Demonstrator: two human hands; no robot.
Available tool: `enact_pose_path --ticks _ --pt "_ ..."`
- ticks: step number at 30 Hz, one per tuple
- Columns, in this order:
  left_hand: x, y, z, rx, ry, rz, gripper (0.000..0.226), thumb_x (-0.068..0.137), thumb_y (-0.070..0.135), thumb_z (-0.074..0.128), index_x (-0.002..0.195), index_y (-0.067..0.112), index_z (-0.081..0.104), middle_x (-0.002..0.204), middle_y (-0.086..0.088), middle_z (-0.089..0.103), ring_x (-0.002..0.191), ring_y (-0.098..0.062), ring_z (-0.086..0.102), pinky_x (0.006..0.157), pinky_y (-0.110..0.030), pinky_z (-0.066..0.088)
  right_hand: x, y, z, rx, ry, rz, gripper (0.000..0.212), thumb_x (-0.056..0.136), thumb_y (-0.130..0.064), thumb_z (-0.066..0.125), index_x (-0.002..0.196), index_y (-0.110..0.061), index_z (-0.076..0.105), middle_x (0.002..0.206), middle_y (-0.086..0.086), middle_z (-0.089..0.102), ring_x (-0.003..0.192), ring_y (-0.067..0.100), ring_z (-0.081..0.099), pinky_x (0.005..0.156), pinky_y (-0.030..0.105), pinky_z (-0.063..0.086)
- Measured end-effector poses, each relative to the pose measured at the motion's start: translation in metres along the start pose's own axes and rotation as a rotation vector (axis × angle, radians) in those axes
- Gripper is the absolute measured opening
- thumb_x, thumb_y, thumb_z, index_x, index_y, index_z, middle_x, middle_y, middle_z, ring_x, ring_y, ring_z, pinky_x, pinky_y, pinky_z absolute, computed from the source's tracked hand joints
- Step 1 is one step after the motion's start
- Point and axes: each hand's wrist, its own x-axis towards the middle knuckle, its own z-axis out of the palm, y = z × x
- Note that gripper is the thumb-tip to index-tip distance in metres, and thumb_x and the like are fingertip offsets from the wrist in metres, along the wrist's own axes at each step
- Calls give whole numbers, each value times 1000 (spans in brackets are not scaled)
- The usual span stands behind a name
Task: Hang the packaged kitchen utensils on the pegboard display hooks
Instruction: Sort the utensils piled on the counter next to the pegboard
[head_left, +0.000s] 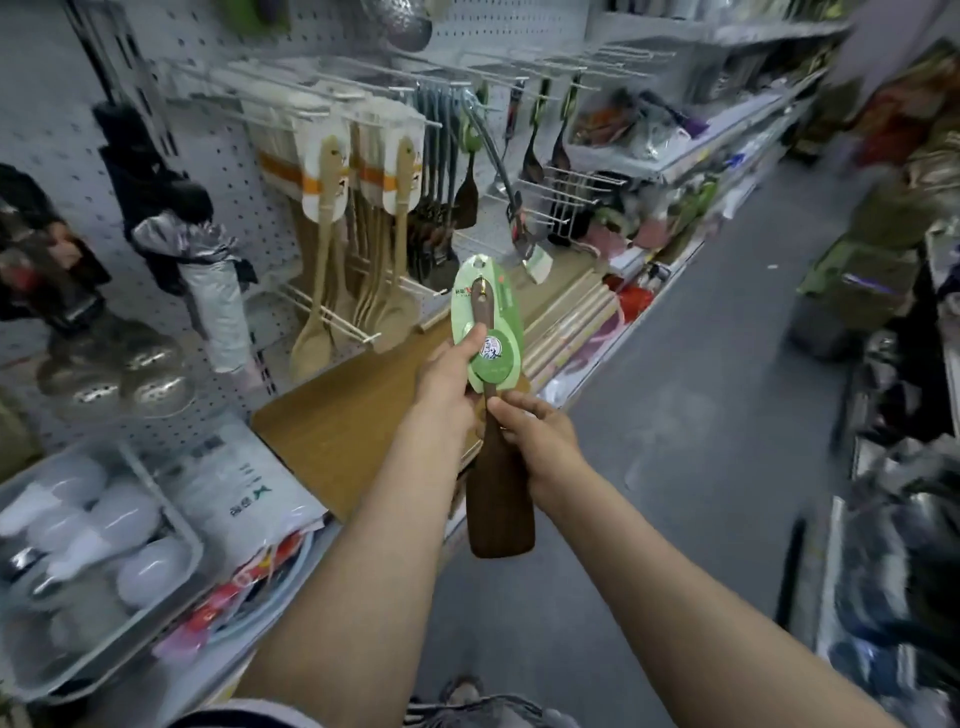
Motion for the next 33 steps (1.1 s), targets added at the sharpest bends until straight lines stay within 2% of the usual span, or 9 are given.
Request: enact_pose_path --ticks 3,6,11,16,18,21,24,27,33 --pt "48 8 46 29 -13 -11 39 90 27 73 123 7 67 112 -16 74 79 -27 73 59 -32 58 50 -36 -14 21 9 -23 34 88 -7 76 118 -6 60 82 16 75 80 32 70 85 44 58" --pt "86 5 87 37 -39 -24 42 89 26 74 125 5 66 110 -17 75 81 -28 75 64 -35 59 90 -63 -34 48 29 -19 34 87 -8 77 117 -7 62 96 22 76 86 33 71 90 49 58" --pt "149 -4 150 26 -40 5 32 91 24 72 120 9 67 109 -17 75 73 -24 74 62 -35 60 165 -104 -69 80 1 -11 32 88 -5 76 116 -6 62 94 20 76 75 30 73 69 35 61" --pt "213 -12 206 -29 -9 94 18 93 17 70 111 13 69 91 -11 77 70 -23 74 62 -35 61 251 -136 -97 66 -53 -27 54 69 -19 88 117 -10 64 103 21 76 101 41 72 97 54 55" --pt "236 -14 229 -58 37 120 25 92 15 71 116 9 69 95 -14 77 71 -24 75 58 -33 60 287 -154 -110 33 -92 -23 61 58 -26 89 113 -12 67 102 20 76 107 43 69 99 56 54" --pt "268 -10 269 -126 134 166 27 92 12 70 118 6 69 97 -17 76 69 -24 75 54 -33 59 337 -195 -132 -35 -177 -4 54 67 -19 89 115 -9 67 98 19 77 104 40 71 99 53 55" --pt "293 -6 308 -146 247 216 30 90 15 73 118 3 69 98 -17 76 79 -27 75 74 -42 63 386 -236 -151 -80 -274 32 36 82 -5 82 114 -6 65 92 18 77 91 32 74 89 42 59" --pt "312 4 336 -163 323 292 29 90 18 74 115 6 70 102 -14 77 96 -30 74 93 -49 57 425 -269 -159 -119 -370 41 36 83 -2 80 115 -6 64 94 20 77 85 28 74 86 40 59" --pt "334 34 358 -162 426 422 13 89 17 75 100 10 71 94 -10 78 82 -23 75 77 -37 61 467 -301 -135 -120 -560 63 33 85 -3 78 115 -7 65 81 8 74 64 12 68 63 25 55"
